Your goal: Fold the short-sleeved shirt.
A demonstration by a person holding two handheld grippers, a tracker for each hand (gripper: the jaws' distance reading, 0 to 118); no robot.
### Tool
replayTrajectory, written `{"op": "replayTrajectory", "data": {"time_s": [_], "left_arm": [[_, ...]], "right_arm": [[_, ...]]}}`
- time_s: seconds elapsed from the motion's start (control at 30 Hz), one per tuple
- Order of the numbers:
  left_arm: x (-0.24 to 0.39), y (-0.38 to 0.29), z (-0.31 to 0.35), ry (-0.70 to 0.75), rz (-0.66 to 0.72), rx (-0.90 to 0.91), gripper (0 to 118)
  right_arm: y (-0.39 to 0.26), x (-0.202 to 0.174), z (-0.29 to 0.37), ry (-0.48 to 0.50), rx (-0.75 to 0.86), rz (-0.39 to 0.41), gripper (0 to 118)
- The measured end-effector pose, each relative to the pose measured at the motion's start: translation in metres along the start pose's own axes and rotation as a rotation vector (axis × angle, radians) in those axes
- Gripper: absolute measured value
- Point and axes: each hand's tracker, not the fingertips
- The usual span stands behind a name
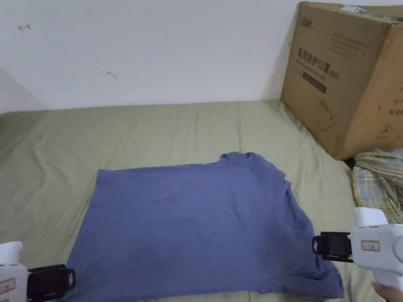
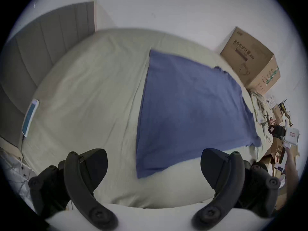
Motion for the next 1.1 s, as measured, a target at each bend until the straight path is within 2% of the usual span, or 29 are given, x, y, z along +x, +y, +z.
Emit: {"op": "replayTrajectory", "data": {"time_s": [0.1,0.17,0.2,0.23,0.27,0.3,0.37,0.5,0.57,0.6,0.63,0.67,0.7,0.73,0.8,0.83,0.97,1.07,1.1], "left_arm": [[0.020,0.000,0.021,0.060,-0.033,0.084,114],[0.029,0.001,0.029,0.116,-0.060,0.083,106],[0.033,0.001,0.032,0.118,-0.071,0.064,80],[0.035,0.001,0.035,0.124,-0.077,0.054,46],[0.036,0.001,0.037,0.137,-0.071,0.051,10],[0.035,0.000,0.037,0.157,-0.058,0.034,0],[0.027,0.003,0.035,0.134,-0.025,-0.044,0],[0.011,0.007,0.014,0.129,-0.055,-0.223,0],[0.001,0.005,-0.003,0.107,-0.051,-0.265,0],[-0.008,0.003,-0.014,0.103,-0.046,-0.248,2],[-0.011,0.003,-0.021,0.091,-0.031,-0.245,9],[-0.015,0.003,-0.029,0.090,-0.009,-0.273,18],[-0.021,0.001,-0.040,0.081,0.027,-0.303,33],[-0.024,-0.001,-0.048,0.082,0.053,-0.324,55],[-0.028,-0.004,-0.066,0.080,0.071,-0.350,115],[-0.029,-0.005,-0.072,0.082,0.072,-0.357,118],[-0.026,-0.009,-0.096,0.119,0.046,-0.395,114],[-0.012,-0.014,-0.106,0.170,-0.087,-0.469,112],[-0.007,-0.013,-0.105,0.171,-0.124,-0.470,106]], "right_arm": [[0.000,-0.016,0.018,0.020,0.017,-0.013,93],[-0.003,-0.026,0.026,0.031,0.014,-0.035,93],[-0.006,-0.029,0.031,0.049,0.024,-0.057,82],[-0.008,-0.032,0.035,0.070,0.035,-0.079,52],[-0.010,-0.033,0.039,0.110,0.053,-0.106,6],[-0.011,-0.033,0.040,0.130,0.056,-0.128,0],[-0.005,-0.033,0.038,0.133,0.037,-0.130,0],[-0.006,-0.037,0.037,0.123,0.012,-0.067,0],[-0.006,-0.038,0.036,0.130,0.006,-0.061,0],[-0.006,-0.038,0.034,0.136,0.000,-0.065,0],[-0.008,-0.034,0.033,0.141,-0.005,-0.072,0],[-0.009,-0.033,0.032,0.146,-0.012,-0.080,0],[-0.010,-0.033,0.030,0.152,-0.023,-0.088,0],[-0.011,-0.032,0.028,0.154,-0.030,-0.089,0],[-0.015,-0.030,0.025,0.154,-0.044,-0.089,0],[-0.017,-0.029,0.024,0.153,-0.050,-0.088,0],[-0.022,-0.022,0.019,0.150,-0.073,-0.097,0],[-0.023,-0.015,0.014,0.151,-0.085,-0.121,0],[-0.024,-0.012,0.013,0.148,-0.087,-0.128,0]]}}
